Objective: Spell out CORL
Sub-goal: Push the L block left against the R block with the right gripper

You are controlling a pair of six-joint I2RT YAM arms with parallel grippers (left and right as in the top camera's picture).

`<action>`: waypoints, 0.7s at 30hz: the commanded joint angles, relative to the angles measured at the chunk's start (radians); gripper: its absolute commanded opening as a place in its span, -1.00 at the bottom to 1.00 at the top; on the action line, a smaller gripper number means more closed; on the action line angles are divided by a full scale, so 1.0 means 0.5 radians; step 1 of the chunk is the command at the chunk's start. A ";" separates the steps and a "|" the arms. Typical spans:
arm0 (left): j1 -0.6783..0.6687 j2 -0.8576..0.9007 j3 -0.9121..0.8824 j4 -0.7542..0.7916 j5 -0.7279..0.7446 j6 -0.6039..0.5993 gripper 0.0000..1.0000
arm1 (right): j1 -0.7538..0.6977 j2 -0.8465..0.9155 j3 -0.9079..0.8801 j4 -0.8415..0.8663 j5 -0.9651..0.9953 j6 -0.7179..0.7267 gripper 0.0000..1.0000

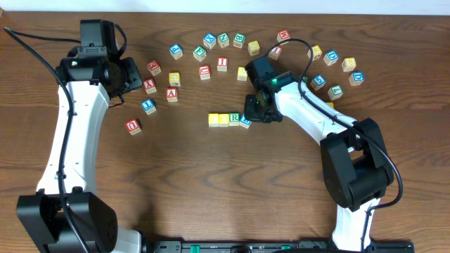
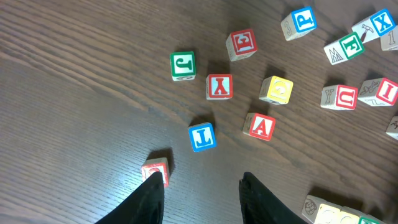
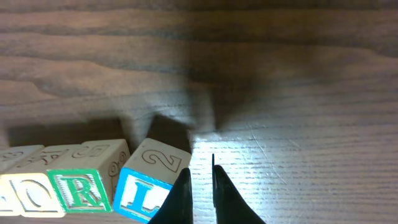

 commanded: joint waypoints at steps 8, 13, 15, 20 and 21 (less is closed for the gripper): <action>0.003 0.027 -0.016 -0.007 -0.005 -0.011 -0.21 | -0.005 0.003 0.014 -0.031 0.043 -0.026 -0.87; 0.003 0.027 -0.016 -0.007 -0.005 -0.011 -0.21 | 0.000 0.003 0.014 -0.082 0.015 -0.026 -0.87; 0.003 0.027 -0.016 -0.007 -0.006 -0.011 -0.22 | 0.025 0.003 0.014 -0.090 0.000 -0.025 -0.88; 0.003 0.027 -0.016 -0.006 -0.005 -0.011 -0.21 | 0.060 0.003 0.014 -0.075 0.025 -0.019 -0.87; 0.003 0.027 -0.016 -0.006 -0.006 -0.011 -0.22 | 0.060 0.003 0.014 -0.072 0.025 -0.019 -0.86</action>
